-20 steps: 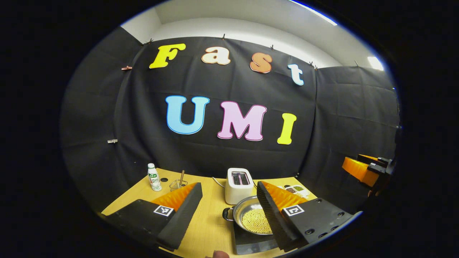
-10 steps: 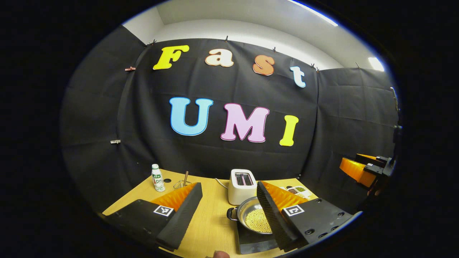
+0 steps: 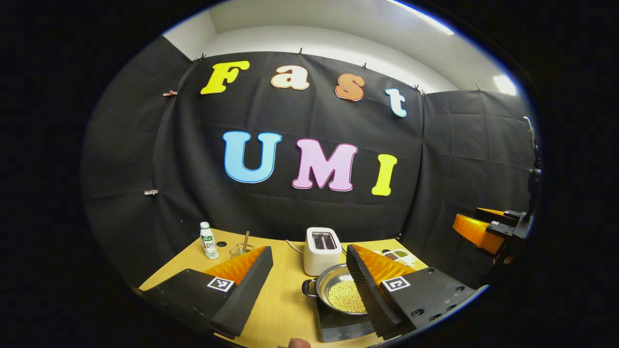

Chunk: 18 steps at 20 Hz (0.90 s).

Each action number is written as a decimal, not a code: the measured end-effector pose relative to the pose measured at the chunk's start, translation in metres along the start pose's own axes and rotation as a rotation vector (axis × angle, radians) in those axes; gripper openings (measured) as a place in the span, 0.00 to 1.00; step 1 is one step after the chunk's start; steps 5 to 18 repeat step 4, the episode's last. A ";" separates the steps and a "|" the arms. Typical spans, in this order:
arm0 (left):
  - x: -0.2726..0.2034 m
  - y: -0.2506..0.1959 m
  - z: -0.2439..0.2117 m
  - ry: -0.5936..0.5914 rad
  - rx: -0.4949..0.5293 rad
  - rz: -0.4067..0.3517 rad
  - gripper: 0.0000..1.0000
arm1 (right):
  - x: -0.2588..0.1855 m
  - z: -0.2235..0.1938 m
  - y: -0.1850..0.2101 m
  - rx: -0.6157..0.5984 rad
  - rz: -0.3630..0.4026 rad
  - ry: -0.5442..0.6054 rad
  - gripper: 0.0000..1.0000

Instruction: First push the handle of the pot to place it horizontally, then grasp the pot with both hands and set it on the induction cooktop.

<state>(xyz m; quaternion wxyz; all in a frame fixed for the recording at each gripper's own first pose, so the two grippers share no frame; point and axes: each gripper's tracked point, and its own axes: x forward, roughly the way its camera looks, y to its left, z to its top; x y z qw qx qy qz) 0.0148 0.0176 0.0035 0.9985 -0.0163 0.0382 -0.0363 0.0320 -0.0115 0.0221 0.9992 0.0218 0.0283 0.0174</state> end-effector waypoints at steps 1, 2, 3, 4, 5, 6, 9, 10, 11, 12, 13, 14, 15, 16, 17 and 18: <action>0.000 -0.001 -0.001 0.001 0.002 -0.002 0.95 | -0.001 0.000 -0.002 0.000 -0.005 0.000 0.99; -0.001 0.000 -0.001 0.002 0.003 -0.002 0.97 | -0.002 0.000 -0.003 0.002 -0.006 0.002 0.99; -0.002 -0.001 -0.001 0.002 0.004 -0.002 0.97 | -0.004 -0.001 -0.003 0.006 -0.007 0.005 0.99; -0.004 0.000 -0.001 0.003 0.004 0.000 0.98 | -0.004 -0.001 -0.003 0.010 -0.006 0.007 0.99; -0.004 0.000 -0.001 0.003 0.004 0.000 0.98 | -0.004 -0.001 -0.003 0.010 -0.006 0.007 0.99; -0.004 0.000 -0.001 0.003 0.004 0.000 0.98 | -0.004 -0.001 -0.003 0.010 -0.006 0.007 0.99; -0.004 0.000 -0.001 0.003 0.004 0.000 0.98 | -0.004 -0.001 -0.003 0.010 -0.006 0.007 0.99; -0.004 0.000 -0.001 0.003 0.004 0.000 0.98 | -0.004 -0.001 -0.003 0.010 -0.006 0.007 0.99; -0.004 0.000 -0.001 0.003 0.004 0.000 0.98 | -0.004 -0.001 -0.003 0.010 -0.006 0.007 0.99; -0.004 0.000 -0.001 0.003 0.004 0.000 0.98 | -0.004 -0.001 -0.003 0.010 -0.006 0.007 0.99; -0.004 0.000 -0.001 0.003 0.004 0.000 0.98 | -0.004 -0.001 -0.003 0.010 -0.006 0.007 0.99; -0.004 0.000 -0.001 0.003 0.004 0.000 0.98 | -0.004 -0.001 -0.003 0.010 -0.006 0.007 0.99; -0.004 0.000 -0.001 0.003 0.004 0.000 0.98 | -0.004 -0.001 -0.003 0.010 -0.006 0.007 0.99; -0.004 0.000 -0.001 0.003 0.004 0.000 0.98 | -0.004 -0.001 -0.003 0.010 -0.006 0.007 0.99; -0.004 0.000 -0.001 0.003 0.004 0.000 0.98 | -0.004 -0.001 -0.003 0.010 -0.006 0.007 0.99; -0.004 0.000 -0.001 0.003 0.004 0.000 0.98 | -0.004 -0.001 -0.003 0.010 -0.006 0.007 0.99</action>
